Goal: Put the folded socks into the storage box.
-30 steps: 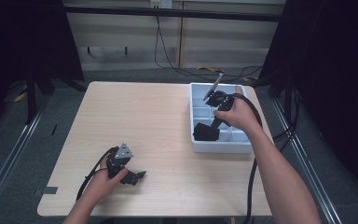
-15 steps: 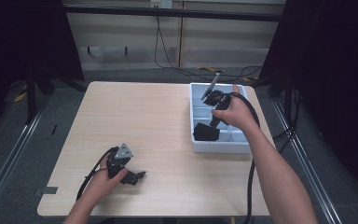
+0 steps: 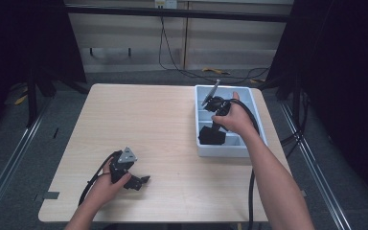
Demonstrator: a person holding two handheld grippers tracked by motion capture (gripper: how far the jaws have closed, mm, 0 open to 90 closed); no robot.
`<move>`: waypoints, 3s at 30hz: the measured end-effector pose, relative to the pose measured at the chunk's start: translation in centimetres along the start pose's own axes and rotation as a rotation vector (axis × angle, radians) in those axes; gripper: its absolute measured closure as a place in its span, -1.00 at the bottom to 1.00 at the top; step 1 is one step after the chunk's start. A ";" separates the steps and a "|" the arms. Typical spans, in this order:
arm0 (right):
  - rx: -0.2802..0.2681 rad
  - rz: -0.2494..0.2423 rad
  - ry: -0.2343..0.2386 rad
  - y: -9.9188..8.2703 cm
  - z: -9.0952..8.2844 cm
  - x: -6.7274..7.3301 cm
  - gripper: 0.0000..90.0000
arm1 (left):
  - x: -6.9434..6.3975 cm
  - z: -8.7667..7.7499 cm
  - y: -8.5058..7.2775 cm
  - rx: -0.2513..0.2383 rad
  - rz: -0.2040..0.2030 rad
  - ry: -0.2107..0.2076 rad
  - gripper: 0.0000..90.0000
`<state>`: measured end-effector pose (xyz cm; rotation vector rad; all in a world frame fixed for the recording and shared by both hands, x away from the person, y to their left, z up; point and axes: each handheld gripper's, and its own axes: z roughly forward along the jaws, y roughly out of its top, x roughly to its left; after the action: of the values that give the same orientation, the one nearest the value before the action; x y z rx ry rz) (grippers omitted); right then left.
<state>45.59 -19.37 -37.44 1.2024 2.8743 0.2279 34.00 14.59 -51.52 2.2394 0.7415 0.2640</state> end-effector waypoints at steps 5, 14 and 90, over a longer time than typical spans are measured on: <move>0.022 0.010 0.018 -0.1 1.5 0.1 1.00 | 0.0 0.0 0.0 -0.004 -0.001 0.004 -1.00; 0.017 -0.004 0.017 -0.4 2.4 0.3 1.00 | 0.0 0.0 0.0 -0.005 0.000 0.004 -1.00; 0.032 0.020 0.012 0.6 0.0 -1.1 1.00 | 0.0 0.0 0.0 0.000 0.000 0.000 -1.00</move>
<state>46.74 -19.72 -37.40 1.2395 2.8884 0.1903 34.00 14.59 -51.52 2.2396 0.7412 0.2637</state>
